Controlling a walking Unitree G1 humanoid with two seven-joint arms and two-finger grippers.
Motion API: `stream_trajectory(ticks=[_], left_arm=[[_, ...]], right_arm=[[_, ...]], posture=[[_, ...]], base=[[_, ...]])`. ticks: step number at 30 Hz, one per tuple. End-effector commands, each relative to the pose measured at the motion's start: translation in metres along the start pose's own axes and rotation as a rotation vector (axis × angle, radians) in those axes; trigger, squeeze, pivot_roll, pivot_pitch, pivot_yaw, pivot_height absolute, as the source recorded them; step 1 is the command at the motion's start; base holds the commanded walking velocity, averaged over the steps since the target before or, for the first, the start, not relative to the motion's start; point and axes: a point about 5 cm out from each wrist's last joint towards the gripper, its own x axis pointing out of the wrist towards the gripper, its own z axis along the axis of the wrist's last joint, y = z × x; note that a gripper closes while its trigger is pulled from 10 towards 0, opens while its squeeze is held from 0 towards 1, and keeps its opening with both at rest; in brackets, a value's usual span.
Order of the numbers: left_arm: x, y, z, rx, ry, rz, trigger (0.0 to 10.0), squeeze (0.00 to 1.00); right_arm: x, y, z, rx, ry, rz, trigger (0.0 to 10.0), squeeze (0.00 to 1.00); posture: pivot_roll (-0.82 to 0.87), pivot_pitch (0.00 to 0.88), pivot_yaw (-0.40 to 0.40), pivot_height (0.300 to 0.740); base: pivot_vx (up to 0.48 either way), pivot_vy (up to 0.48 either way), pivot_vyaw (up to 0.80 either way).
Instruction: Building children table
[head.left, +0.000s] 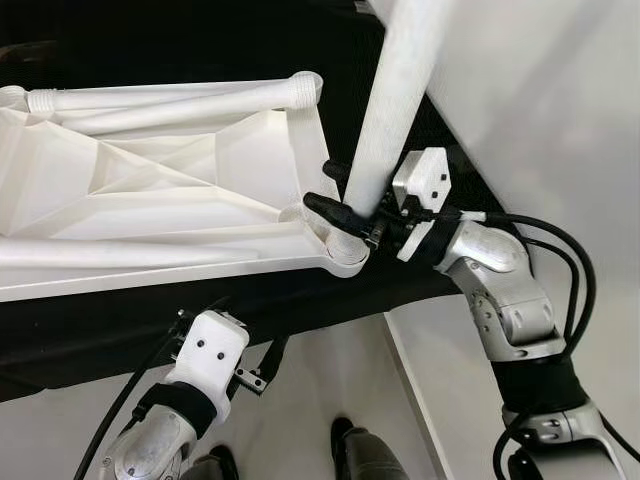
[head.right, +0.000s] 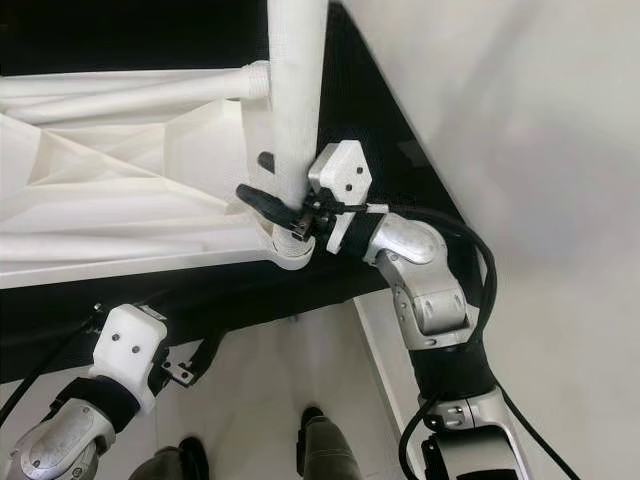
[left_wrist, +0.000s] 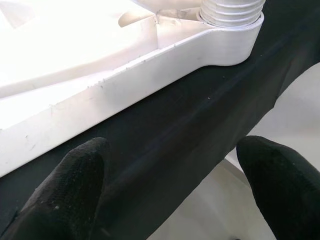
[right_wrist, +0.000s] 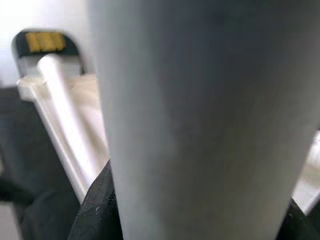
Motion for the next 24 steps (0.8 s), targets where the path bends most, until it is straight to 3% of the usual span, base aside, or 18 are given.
stream_trajectory(ticks=[1, 6, 8, 12, 13, 14, 17, 20, 24], left_arm=[[-0.002, -0.001, -0.006, 0.0, 0.03, -0.01, 10.0, 0.0], [-0.002, -0.002, -0.006, 0.0, 0.03, -0.009, 10.0, 0.0], [-0.003, -0.002, -0.006, -0.002, 0.031, -0.009, 10.0, 0.0], [-0.003, -0.002, -0.005, -0.002, 0.031, -0.009, 10.0, 0.0], [-0.003, -0.002, -0.005, -0.003, 0.031, -0.008, 10.0, 0.0], [-0.004, -0.002, -0.005, -0.003, 0.032, -0.007, 10.0, 0.0], [-0.005, -0.002, -0.005, -0.003, 0.032, -0.004, 10.0, 0.0], [-0.005, -0.002, -0.005, -0.004, 0.033, -0.003, 10.0, 0.0], [-0.005, -0.002, -0.004, -0.004, 0.033, -0.001, 10.0, 0.0]], right_arm=[[-0.006, 0.015, -0.039, 0.135, 0.163, 0.107, 10.0, 0.0], [-0.008, 0.017, -0.041, 0.177, 0.171, 0.217, 10.0, 0.0], [-0.009, 0.011, -0.044, 0.187, 0.195, 0.257, 10.0, 0.0], [-0.008, 0.007, -0.044, 0.187, 0.201, 0.259, 10.0, 0.0], [-0.006, 0.001, -0.045, 0.192, 0.21, 0.238, 10.0, 0.0], [0.001, -0.009, -0.048, 0.211, 0.241, 0.135, 10.0, 0.0], [0.003, -0.013, -0.052, 0.231, 0.264, 0.061, 10.0, 0.0], [0.003, -0.012, -0.056, 0.237, 0.286, 0.012, 10.0, 0.0], [-0.004, 0.005, -0.076, 0.302, 0.355, -0.197, 10.0, 0.0]], posture=[[-0.21, 0.309, -0.076, 0.74], [-0.21, 0.313, -0.076, 0.74], [-0.21, 0.319, -0.075, 0.74], [-0.2, 0.321, -0.074, 0.74], [-0.2, 0.325, -0.077, 0.74], [-0.2, 0.331, -0.081, 0.74], [-0.2, 0.331, -0.081, 0.74], [-0.2, 0.334, -0.083, 0.74], [-0.21, 0.338, -0.085, 0.74]], base=[[0.0, 0.0, 0.0], [0.0, 0.0, 0.0], [0.0, 0.0, 0.0], [0.0, 0.0, 0.0], [0.0, 0.0, 0.0], [0.0, 0.0, 0.0], [0.0, 0.0, 0.0], [0.0, 0.0, 0.0], [0.0, 0.0, 0.0]])
